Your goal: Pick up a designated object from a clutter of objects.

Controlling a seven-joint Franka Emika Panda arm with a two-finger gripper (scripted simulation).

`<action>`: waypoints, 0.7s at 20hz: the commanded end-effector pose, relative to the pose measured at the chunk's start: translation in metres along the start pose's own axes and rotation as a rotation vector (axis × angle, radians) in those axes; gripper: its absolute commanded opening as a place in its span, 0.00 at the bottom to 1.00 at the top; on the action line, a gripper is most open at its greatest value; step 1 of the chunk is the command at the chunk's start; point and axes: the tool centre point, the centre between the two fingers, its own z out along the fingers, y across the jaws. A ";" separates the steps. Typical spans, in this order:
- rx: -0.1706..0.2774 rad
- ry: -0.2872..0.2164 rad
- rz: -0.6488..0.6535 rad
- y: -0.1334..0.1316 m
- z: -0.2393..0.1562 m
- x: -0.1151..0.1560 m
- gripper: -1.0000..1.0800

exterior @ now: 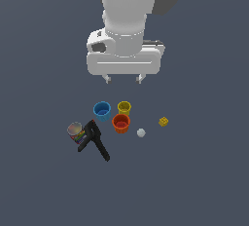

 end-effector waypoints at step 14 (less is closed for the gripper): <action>0.007 0.038 -0.018 -0.003 -0.012 0.008 0.96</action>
